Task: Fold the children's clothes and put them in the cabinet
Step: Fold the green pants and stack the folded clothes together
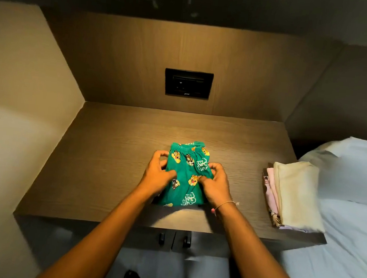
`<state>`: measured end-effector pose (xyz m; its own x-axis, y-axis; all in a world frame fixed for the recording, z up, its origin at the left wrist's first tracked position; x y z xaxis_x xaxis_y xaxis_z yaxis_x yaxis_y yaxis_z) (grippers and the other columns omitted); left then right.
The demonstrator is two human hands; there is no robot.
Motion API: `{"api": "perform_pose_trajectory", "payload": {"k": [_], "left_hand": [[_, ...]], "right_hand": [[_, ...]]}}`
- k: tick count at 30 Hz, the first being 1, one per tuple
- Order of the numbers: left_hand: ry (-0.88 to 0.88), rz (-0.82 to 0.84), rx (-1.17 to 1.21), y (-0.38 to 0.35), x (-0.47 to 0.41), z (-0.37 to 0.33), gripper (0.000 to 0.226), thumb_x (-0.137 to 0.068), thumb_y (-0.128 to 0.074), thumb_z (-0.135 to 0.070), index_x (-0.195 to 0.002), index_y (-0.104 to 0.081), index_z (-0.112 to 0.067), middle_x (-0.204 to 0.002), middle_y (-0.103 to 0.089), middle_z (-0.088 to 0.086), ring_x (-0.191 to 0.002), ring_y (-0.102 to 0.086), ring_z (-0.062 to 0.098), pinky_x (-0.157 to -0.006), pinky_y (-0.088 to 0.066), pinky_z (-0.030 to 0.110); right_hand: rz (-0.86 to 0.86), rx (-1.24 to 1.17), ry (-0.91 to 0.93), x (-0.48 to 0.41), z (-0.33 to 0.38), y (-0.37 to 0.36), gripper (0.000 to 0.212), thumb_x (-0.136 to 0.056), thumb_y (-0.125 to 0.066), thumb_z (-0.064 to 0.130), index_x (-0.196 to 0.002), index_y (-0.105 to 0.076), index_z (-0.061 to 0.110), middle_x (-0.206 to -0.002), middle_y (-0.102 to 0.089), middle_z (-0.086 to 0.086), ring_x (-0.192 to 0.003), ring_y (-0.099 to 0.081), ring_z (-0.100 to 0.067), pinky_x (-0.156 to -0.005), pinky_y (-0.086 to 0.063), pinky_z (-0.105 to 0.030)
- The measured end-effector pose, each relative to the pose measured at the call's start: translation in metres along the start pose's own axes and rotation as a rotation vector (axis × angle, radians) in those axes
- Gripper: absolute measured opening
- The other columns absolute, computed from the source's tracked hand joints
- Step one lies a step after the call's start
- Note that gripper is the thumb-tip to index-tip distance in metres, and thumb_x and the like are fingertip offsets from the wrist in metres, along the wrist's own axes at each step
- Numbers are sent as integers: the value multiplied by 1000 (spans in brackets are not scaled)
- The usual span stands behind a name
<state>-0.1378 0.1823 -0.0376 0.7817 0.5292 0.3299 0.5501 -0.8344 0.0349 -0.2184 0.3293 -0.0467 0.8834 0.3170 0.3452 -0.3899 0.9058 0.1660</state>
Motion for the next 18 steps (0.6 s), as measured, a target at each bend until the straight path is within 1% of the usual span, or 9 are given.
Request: {"api": "perform_pose_trajectory", "payload": {"k": [2, 4, 7, 10, 12, 14, 15, 16, 18], "left_hand": [[-18, 107, 154, -3, 7, -5, 69, -80, -53, 23, -130, -38, -21, -122, -65, 12, -97, -70, 26, -69, -61, 36], [-22, 202, 206, -10, 15, -11, 82, -81, -54, 23, -140, -31, -30, -128, -60, 4, -104, -69, 27, -72, -61, 39], [-50, 315, 229, -37, 28, -20, 88, -83, -57, 19, -140, -27, -41, -129, -57, -5, -109, -67, 24, -76, -61, 40], [-79, 398, 217, -84, 39, -30, 89, -84, -60, 14, -144, -25, -41, -130, -56, -9, -110, -67, 18, -78, -60, 38], [-96, 457, 209, -120, 40, -38, 90, -85, -61, 13, -147, -22, -40, -138, -50, -6, -115, -64, 16, -81, -59, 37], [-104, 518, 226, -162, 37, -44, 90, -85, -59, 14, -148, -22, -38, -147, -43, 2, -122, -58, 17, -84, -58, 34], [-102, 531, 232, -183, 34, -46, 90, -85, -59, 15, -149, -21, -36, -151, -39, 5, -121, -57, 15, -83, -58, 31], [-90, 534, 229, -201, 30, -48, 91, -86, -58, 15, -150, -20, -35, -153, -36, 7, -115, -59, 10, -80, -59, 30], [-59, 525, 191, -235, 21, -47, 93, -85, -58, 16, -152, -17, -35, -154, -36, 8, -104, -64, 6, -78, -60, 34]], "right_hand": [[36, -110, 10, 8, 4, 10, 35, -84, -55, -13, -105, -48, 15, -111, -67, -13, -92, -68, -24, -75, -59, -40], [46, -144, 48, 18, 7, 28, 39, -85, -53, -14, -113, -45, 11, -114, -65, -13, -94, -68, -21, -71, -59, -32], [-38, -156, 117, 34, 11, 64, 44, -84, -54, -15, -117, -45, 13, -117, -63, -10, -100, -66, -21, -74, -59, -31], [-161, -122, 222, 48, 17, 115, 48, -84, -56, -15, -116, -46, 18, -113, -64, -2, -97, -68, -10, -73, -59, -26], [-254, -60, 290, 54, 22, 152, 51, -83, -56, -14, -116, -47, 24, -110, -65, 6, -96, -67, -1, -69, -57, -20], [-368, 22, 331, 55, 25, 192, 54, -82, -58, -11, -115, -48, 31, -110, -65, 11, -97, -66, 1, -69, -55, -15], [-414, 56, 328, 52, 25, 211, 56, -81, -60, -9, -114, -48, 34, -111, -65, 10, -98, -65, -1, -70, -54, -14], [-440, 78, 308, 48, 23, 227, 56, -82, -62, -6, -114, -48, 37, -114, -65, 7, -98, -65, -2, -70, -54, -16], [-461, 103, 239, 36, 16, 251, 55, -82, -64, -2, -115, -46, 39, -119, -64, 2, -97, -63, -5, -70, -53, -20]]}}
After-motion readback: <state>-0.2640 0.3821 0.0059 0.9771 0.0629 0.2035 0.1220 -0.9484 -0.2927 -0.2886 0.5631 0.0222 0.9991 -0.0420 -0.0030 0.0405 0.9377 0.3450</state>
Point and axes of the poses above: each hand's wrist, its own x-axis away from the middle knuckle, its own y-axis out of the back of the hand, z = x × y, the point moved 1 cm from there along -x, towards the middle knuckle
